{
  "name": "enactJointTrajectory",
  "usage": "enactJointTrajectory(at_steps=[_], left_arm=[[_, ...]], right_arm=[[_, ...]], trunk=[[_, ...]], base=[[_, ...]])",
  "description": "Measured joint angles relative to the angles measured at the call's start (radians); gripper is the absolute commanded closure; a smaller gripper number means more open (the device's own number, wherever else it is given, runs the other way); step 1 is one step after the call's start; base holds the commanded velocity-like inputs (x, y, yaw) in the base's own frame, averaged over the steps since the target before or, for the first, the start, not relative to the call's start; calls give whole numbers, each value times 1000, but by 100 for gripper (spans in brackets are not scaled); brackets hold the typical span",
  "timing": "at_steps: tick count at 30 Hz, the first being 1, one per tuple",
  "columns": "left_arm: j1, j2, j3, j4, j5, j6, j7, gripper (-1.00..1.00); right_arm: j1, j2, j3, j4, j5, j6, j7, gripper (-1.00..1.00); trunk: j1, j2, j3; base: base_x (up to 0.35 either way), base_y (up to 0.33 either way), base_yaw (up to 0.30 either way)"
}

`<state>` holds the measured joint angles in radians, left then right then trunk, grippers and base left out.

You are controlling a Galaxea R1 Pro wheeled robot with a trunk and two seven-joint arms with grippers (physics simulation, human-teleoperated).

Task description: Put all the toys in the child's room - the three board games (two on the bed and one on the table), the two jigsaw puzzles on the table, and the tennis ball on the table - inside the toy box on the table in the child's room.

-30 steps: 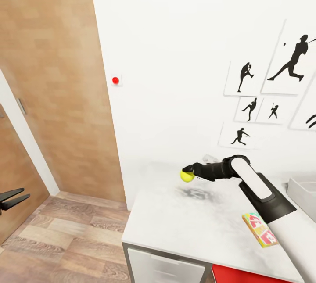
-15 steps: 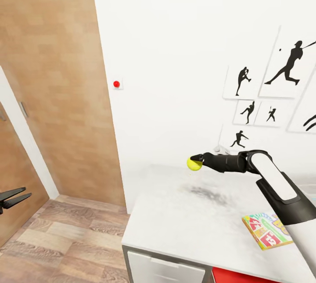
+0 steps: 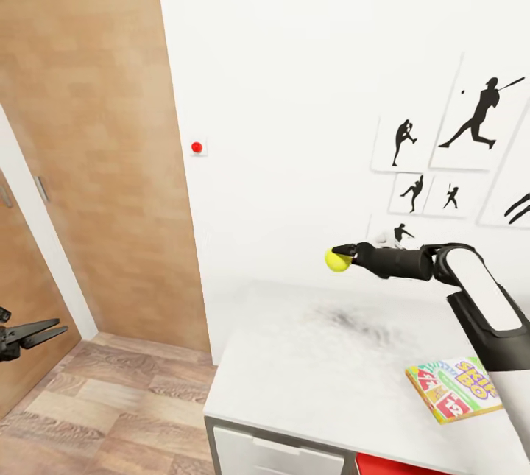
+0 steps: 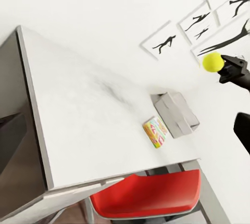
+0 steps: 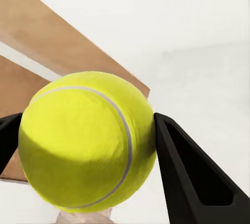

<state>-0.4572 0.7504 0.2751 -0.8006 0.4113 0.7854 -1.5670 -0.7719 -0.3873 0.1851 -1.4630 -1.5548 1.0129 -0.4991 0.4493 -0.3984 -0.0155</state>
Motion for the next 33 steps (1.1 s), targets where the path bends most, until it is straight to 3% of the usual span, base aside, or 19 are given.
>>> enactJointTrajectory(at_steps=[3, 8, 33], left_arm=[[0, 0, -1, -1, 0, 0, 0, -100], [-1, 0, -1, -3, 0, 0, 0, -100], [-1, -1, -2, -3, 1, 0, 0, -100]], right_arm=[[4, -2, -58, 2, -39, 29, -1, 100], [37, -2, -107, 8, -48, 34, -5, 100], [51, 1, -127, 16, -58, 34, -6, 100]], trunk=[[0, 0, 2], [0, 0, 3], [0, 0, 4]], base=[[0, 0, -6], [0, 0, -1], [0, 0, -14]])
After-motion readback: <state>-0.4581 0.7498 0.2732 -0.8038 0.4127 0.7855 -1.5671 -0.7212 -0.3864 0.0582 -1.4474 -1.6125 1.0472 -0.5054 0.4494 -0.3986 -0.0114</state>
